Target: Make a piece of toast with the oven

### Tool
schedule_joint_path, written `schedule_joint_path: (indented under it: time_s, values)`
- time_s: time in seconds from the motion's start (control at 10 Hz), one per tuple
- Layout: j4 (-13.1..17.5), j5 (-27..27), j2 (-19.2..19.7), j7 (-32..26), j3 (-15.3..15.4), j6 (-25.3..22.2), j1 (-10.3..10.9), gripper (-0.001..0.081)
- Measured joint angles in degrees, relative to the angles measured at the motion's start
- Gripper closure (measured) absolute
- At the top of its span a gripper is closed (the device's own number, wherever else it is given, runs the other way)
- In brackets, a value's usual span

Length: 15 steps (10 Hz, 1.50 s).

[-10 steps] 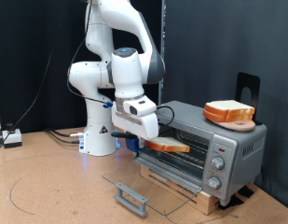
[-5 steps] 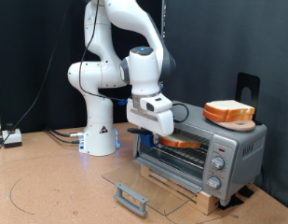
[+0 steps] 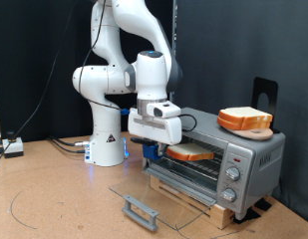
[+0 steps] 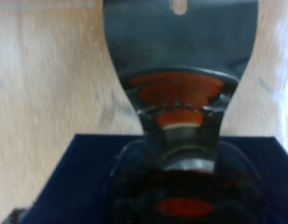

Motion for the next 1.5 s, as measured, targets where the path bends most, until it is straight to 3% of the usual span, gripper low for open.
schedule_joint_path:
  time_s: [0.2,0.5,0.8,0.9,1.2,1.3,1.5]
  values:
    - [0.6,-5.9,1.4,-1.5,-0.2,0.2,-4.3,0.0409]
    - [0.7,-5.0,2.5,-9.5,-5.2,-3.0,-5.8,0.041]
    - [1.5,6.4,2.7,-17.2,-11.6,-5.9,-5.4,0.041]
    - [3.0,9.4,2.6,-17.5,-13.3,-10.1,-5.6,0.041]
    - [8.6,10.9,2.5,-14.3,-16.9,-24.2,-7.7,0.041]
    - [8.3,10.7,2.5,-14.6,-16.7,-23.1,-7.7,0.041]
    - [8.5,15.4,2.0,-18.6,-17.0,-23.6,-6.9,0.041]
